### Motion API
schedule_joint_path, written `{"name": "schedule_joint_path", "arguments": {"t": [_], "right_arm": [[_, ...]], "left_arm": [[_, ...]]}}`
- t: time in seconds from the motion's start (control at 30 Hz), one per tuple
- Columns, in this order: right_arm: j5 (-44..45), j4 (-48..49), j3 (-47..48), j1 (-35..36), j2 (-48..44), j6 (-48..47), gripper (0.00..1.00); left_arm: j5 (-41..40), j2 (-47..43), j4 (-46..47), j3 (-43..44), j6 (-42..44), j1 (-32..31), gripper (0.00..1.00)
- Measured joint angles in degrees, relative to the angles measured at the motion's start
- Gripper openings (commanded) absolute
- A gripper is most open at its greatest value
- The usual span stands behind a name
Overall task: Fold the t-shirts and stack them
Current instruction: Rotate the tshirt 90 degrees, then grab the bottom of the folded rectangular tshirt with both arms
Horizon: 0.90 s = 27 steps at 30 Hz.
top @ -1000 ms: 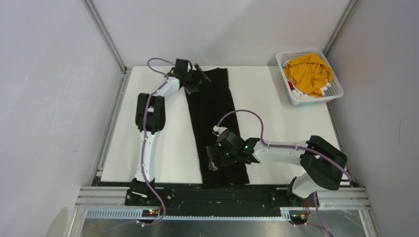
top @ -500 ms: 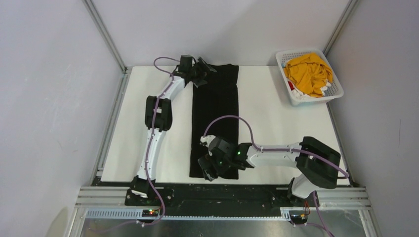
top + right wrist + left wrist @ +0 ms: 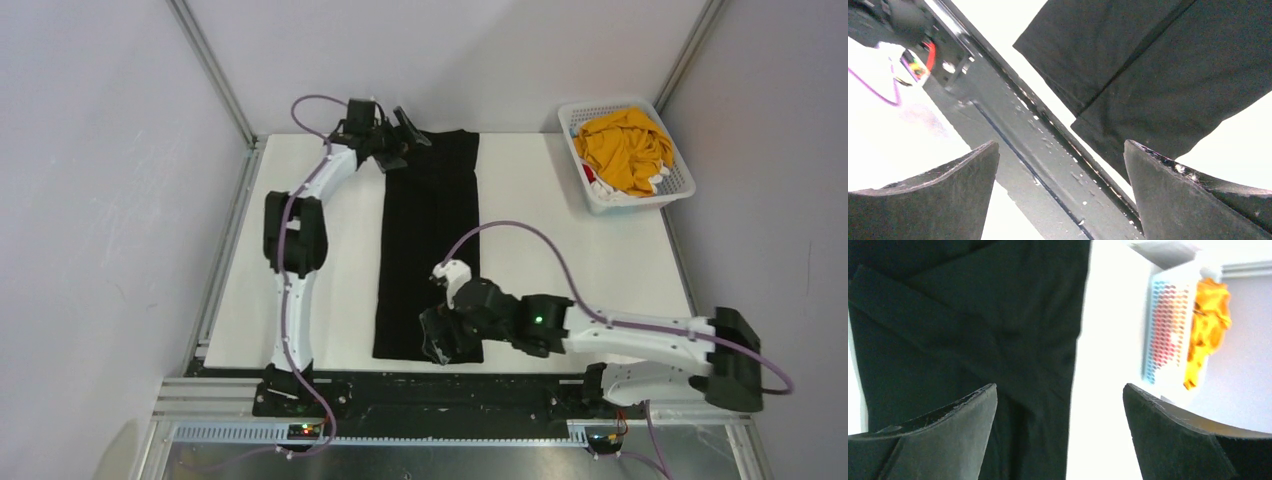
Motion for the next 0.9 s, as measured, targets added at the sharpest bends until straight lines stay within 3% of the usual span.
{"name": "schedule_joint_path", "arguments": {"t": [0.2,0.43,0.57,0.77,0.9], "right_arm": [[4.0,-2.7,0.1,-1.5,-9.4,4.8,0.99],[3.6,-5.5,-8.6,-12.9,-14.6,14.0,0.99],[1.1,-5.9,-15.4,-14.6,-17.6,17.6,0.98],[-2.8,-3.3,-19.6,-14.5,-15.6,20.5,0.89],[-4.5,0.9,-21.5,-14.4,-12.4,21.9,0.68]], "left_arm": [[-1.9,-25.6,1.4,-16.9,4.8,-1.0,1.00],[-15.8,-60.7,5.4,-50.0,9.4,-5.9,1.00],[-24.5,-73.1,3.2,-69.9,7.7,-14.4,1.00],[-32.0,-87.9,-2.6,-90.7,1.3,-28.9,1.00],[-34.2,-97.0,-6.2,-97.1,-4.2,-34.2,0.99]]}}
